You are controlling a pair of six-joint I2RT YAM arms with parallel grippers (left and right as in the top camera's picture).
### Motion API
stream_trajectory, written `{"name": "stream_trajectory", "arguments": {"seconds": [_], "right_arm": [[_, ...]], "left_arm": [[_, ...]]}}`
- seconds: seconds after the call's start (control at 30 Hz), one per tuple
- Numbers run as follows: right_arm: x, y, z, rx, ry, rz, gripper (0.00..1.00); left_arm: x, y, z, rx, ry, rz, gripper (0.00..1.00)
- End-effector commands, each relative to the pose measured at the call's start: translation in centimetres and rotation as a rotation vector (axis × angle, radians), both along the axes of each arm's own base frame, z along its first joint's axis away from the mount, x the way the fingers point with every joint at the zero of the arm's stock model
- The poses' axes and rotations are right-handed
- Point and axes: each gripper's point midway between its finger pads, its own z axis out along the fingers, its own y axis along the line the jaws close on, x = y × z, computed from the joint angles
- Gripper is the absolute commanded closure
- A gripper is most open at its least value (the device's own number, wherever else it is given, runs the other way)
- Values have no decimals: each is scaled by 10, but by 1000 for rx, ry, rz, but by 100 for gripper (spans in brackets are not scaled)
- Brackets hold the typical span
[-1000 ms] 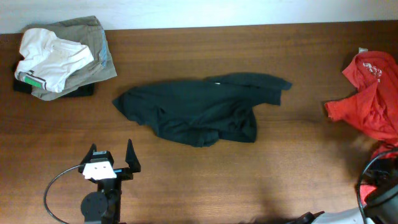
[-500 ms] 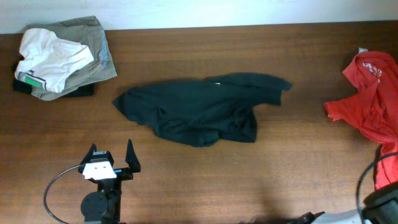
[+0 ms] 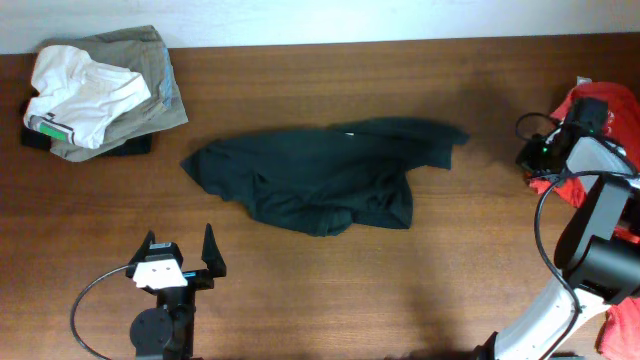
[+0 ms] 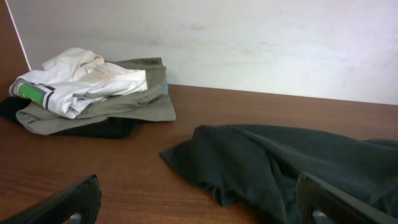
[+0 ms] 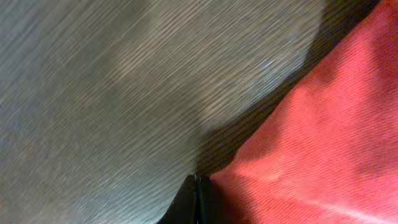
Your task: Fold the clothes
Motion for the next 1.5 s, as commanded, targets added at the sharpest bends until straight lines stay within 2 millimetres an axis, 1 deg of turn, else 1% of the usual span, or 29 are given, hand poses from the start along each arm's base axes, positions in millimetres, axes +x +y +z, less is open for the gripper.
{"name": "stream_trajectory", "arguments": {"seconds": [0.0, 0.03, 0.13, 0.2, 0.23, 0.27, 0.3, 0.33, 0.4, 0.47, 0.5, 0.53, 0.57, 0.6, 0.63, 0.7, 0.73, 0.8, 0.83, 0.9, 0.93, 1.03, 1.13, 1.17, 1.2, 1.33, 1.37, 1.43, 1.47], "right_arm": [[-41, -64, -22, -142, 131, -122, 96], [-52, -79, -23, -174, 159, -143, 96], [-73, -115, -21, -235, 181, -191, 96], [-88, -144, -13, -245, 166, -260, 96], [-92, -154, -6, -247, 163, -282, 96], [-93, -163, 5, -246, 165, -298, 96], [-88, -169, 21, -242, 153, -300, 96], [-80, -173, 39, -240, 134, -296, 96], [-53, -169, 83, -212, 59, -256, 96], [-12, -144, 146, -144, -92, -162, 96], [6, -127, 176, -110, -170, -107, 93], [25, -103, 211, -71, -255, -36, 86], [37, -81, 238, -44, -313, 24, 73], [46, -56, 260, -22, -348, 79, 53], [49, -36, 272, -6, -355, 118, 47], [56, 10, 283, 42, -348, 204, 35], [59, 34, 283, 72, -339, 261, 29], [63, 97, 277, 152, -308, 417, 4], [62, 121, 273, 179, -281, 457, 1], [57, 166, 265, 216, -223, 538, 1], [53, 182, 259, 207, -185, 570, 1], [32, 212, 231, 114, -7, 619, 2], [1, 235, 199, 66, 191, 670, 1], [-9, 242, 188, 69, 245, 687, 1], [-21, 253, 171, 92, 311, 703, 1], [-50, 273, 123, 128, 457, 754, 1], [-57, 278, 106, 131, 489, 769, 6], [-76, 288, 75, 147, 552, 793, 29], [-81, 293, 67, 163, 562, 801, 33]], "left_arm": [[0, 1, -2, 16, 3, 6, 1], [0, 1, -2, 16, 3, 6, 1], [0, 1, -2, 16, 3, 6, 1], [0, 1, -2, 16, 3, 6, 1], [0, 1, -2, 16, 3, 6, 1], [0, 1, -2, 16, 3, 6, 1], [0, 1, -2, 16, 3, 6, 1], [0, 1, -2, 16, 3, 6, 1], [0, 1, -2, 16, 3, 6, 1], [0, 1, -2, 16, 3, 6, 1], [0, 1, -2, 16, 3, 6, 1], [0, 1, -2, 16, 3, 6, 1], [0, 1, -2, 16, 3, 6, 1], [0, 1, -2, 16, 3, 6, 1], [0, 1, -2, 16, 3, 6, 1], [0, 1, -2, 16, 3, 6, 1], [0, 1, -2, 16, 3, 6, 1], [0, 1, -2, 16, 3, 6, 1], [0, 1, -2, 16, 3, 6, 1], [0, 1, -2, 16, 3, 6, 1], [0, 1, -2, 16, 3, 6, 1], [0, 1, -2, 16, 3, 6, 1], [0, 1, -2, 16, 3, 6, 1], [0, 1, -2, 16, 3, 6, 1], [0, 1, -2, 16, 3, 6, 1], [0, 1, -2, 16, 3, 5, 1], [0, 1, -2, 15, 3, 2, 1], [0, 1, -2, 16, 3, 2, 1], [0, 1, -2, 16, 3, 2, 1]]}}
